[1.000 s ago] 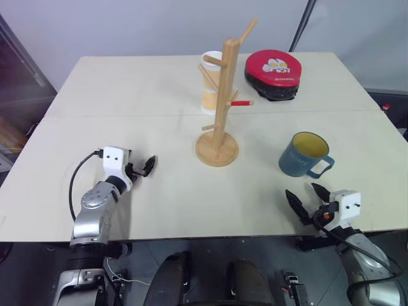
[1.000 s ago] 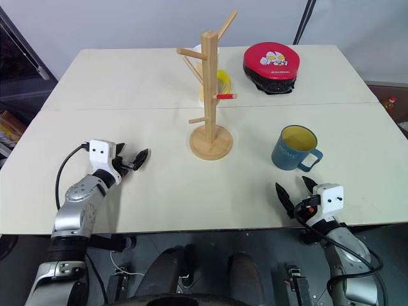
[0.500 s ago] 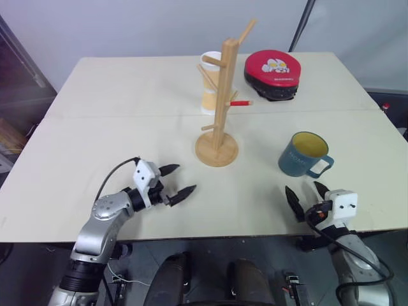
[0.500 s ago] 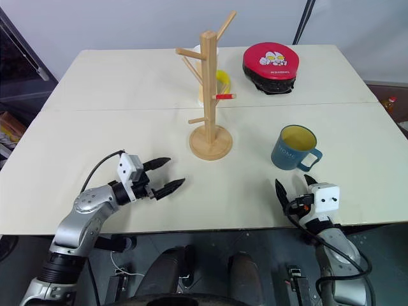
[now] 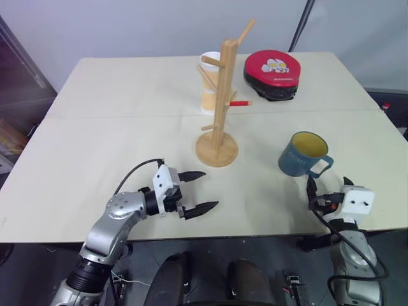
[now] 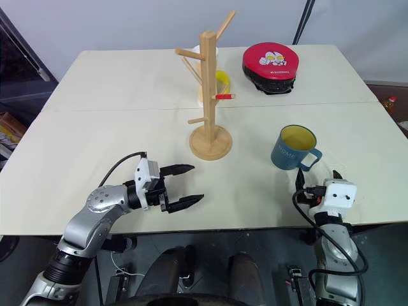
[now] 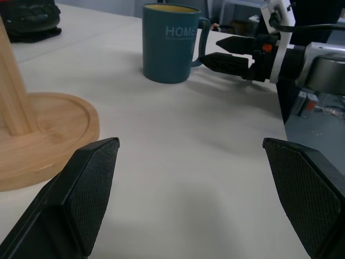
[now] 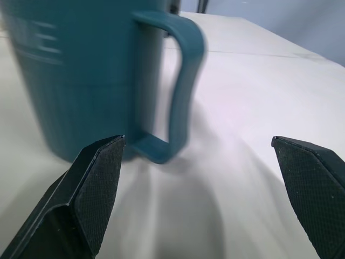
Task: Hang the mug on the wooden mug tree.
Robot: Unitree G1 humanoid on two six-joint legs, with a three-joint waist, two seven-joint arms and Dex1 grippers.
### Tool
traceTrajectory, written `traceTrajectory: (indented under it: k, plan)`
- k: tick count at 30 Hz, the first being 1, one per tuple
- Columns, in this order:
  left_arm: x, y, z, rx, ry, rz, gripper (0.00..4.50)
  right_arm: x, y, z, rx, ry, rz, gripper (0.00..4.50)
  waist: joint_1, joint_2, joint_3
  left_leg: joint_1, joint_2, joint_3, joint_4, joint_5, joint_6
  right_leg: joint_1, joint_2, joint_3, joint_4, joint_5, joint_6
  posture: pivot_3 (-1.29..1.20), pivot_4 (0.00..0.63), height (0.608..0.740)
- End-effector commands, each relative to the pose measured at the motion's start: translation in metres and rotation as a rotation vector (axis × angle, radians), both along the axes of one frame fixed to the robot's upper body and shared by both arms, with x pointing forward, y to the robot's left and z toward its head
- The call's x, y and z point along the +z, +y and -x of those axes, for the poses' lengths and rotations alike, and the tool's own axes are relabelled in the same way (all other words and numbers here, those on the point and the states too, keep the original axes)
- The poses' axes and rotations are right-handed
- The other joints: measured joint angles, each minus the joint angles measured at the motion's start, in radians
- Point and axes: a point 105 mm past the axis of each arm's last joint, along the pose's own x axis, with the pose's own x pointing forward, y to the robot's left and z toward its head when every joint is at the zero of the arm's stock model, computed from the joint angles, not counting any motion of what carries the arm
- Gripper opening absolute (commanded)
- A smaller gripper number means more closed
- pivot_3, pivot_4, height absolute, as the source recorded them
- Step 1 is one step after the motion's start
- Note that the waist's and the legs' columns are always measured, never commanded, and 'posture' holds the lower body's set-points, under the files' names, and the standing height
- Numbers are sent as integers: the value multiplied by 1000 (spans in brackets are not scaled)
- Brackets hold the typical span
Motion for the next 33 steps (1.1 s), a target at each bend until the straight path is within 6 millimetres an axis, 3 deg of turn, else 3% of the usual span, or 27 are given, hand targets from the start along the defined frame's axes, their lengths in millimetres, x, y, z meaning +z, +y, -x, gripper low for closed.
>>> traceTrajectory:
  k: [1, 20, 23, 30, 33]
  plan:
    - [12, -5, 4, -26, -44, 17, 4500, 11, -12, 0, -44, -46, 28, 4489, 0, 0, 0, 0, 0, 0, 0, 0, 0, 0, 0, 0, 0, 0, 0, 0, 150, 740]
    - [13, -6, 4, -21, -54, 2, 4500, 3, -13, -22, -25, -24, 14, 4489, 0, 0, 0, 0, 0, 0, 0, 0, 0, 1, 2, -1, 0, 0, 1, 0, 150, 740]
    - [13, -6, 4, -17, -56, 0, 4500, 4, -12, -28, -13, -26, 7, 3607, -3, 0, 0, 0, 0, 0, 0, 0, 0, 1, 3, -1, 0, 0, 1, 0, 150, 740]
    - [12, -5, 4, -6, -62, -6, 4500, 12, 4, -35, 71, -57, 7, 33, -2, 0, 0, 0, 0, 0, 0, 0, 0, 1, 3, -1, 0, 0, 1, 0, 150, 740]
    - [12, -5, 4, -4, -62, -7, 4500, 15, 9, -36, 97, -65, 16, 33, -3, 0, 0, 0, 0, 0, 0, 0, 0, 1, 3, -1, 0, 0, 1, 0, 150, 740]
